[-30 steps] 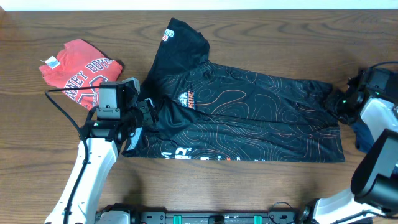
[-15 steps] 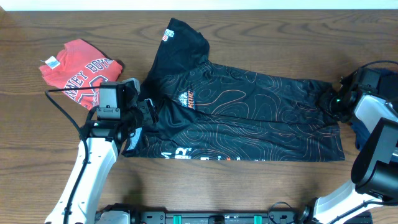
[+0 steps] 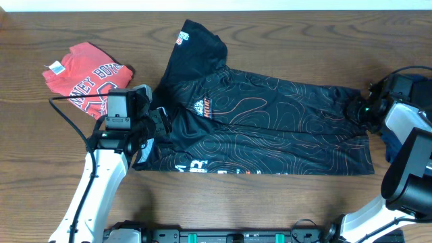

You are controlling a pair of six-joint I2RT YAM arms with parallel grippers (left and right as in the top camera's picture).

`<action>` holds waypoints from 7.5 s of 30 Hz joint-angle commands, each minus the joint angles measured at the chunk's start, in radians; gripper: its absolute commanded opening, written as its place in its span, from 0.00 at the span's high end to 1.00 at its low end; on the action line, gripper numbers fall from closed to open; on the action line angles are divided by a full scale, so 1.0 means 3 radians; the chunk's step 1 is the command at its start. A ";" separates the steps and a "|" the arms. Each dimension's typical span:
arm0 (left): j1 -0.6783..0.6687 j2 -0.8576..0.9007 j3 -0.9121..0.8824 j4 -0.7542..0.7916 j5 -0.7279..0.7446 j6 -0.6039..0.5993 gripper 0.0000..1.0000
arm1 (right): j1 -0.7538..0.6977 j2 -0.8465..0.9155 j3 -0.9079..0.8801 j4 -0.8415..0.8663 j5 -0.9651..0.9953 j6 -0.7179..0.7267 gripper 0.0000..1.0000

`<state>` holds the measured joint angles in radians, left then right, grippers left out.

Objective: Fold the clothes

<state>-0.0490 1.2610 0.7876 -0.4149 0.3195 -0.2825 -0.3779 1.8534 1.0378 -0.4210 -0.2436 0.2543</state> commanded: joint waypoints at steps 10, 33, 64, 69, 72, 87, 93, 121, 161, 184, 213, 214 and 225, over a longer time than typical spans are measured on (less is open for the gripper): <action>-0.0010 0.0025 0.0078 -0.0006 0.0032 0.0070 0.43 | 0.0034 -0.0042 0.0031 -0.0047 0.0024 0.0009 0.99; -0.0161 0.2125 0.2459 -0.0332 0.0394 0.0334 0.39 | 0.0036 -0.0724 0.0032 -0.0982 0.0238 -0.0033 0.99; -0.0057 0.3947 0.3581 0.0369 -0.0069 0.0679 0.21 | 0.0036 -0.0724 0.0032 -0.0982 0.0238 -0.0155 0.99; -0.0209 0.4004 0.3581 0.0369 -0.0071 0.0682 0.26 | 0.0036 -0.0724 0.0032 -0.0982 0.0238 -0.0155 0.99; -0.0278 0.4008 0.3581 0.0373 -0.0081 0.0795 0.30 | 0.0036 -0.0724 0.0032 -0.0979 0.0239 -0.0158 0.99; -0.0284 0.3925 0.3582 0.0343 -0.0298 0.0711 0.94 | 0.0036 -0.0724 0.0032 -0.0979 0.0284 -0.0179 0.99; -0.0189 0.3630 0.3582 0.0048 -0.0295 0.0450 0.94 | 0.0036 -0.0724 0.0032 -0.0895 0.0376 -0.0156 0.99; 0.0023 0.2355 0.3534 -0.2734 -0.0553 0.0439 0.94 | -0.0203 -0.0734 0.0367 -0.1359 0.0137 0.0123 0.99; -0.0098 0.2354 0.2349 -0.3326 -0.0394 0.0437 0.94 | -0.0374 -0.0730 0.0498 -0.2028 0.0889 0.0253 0.99; -0.0139 0.2354 0.2340 -0.3604 -0.0425 0.0437 0.71 | -0.0376 -0.0730 0.0495 -0.2068 0.0938 0.0248 0.98; -0.0141 0.2354 0.2340 -0.3271 -0.0317 0.0439 0.64 | -0.0376 -0.0722 0.0155 -0.1506 0.0946 0.0127 0.41; -0.0141 0.2354 0.2340 -0.3244 -0.0289 0.0439 0.64 | -0.0376 -0.0722 0.0097 -0.1403 0.0922 0.0072 0.37; -0.0141 0.2354 0.2340 -0.3081 -0.0217 0.0437 0.64 | -0.0376 -0.0716 -0.0427 -0.0643 0.0523 -0.0356 0.31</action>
<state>-0.0917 1.9686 1.4956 -1.3407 0.2409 -0.1566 -0.4808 1.6463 0.9360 -0.6289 -0.0486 0.1921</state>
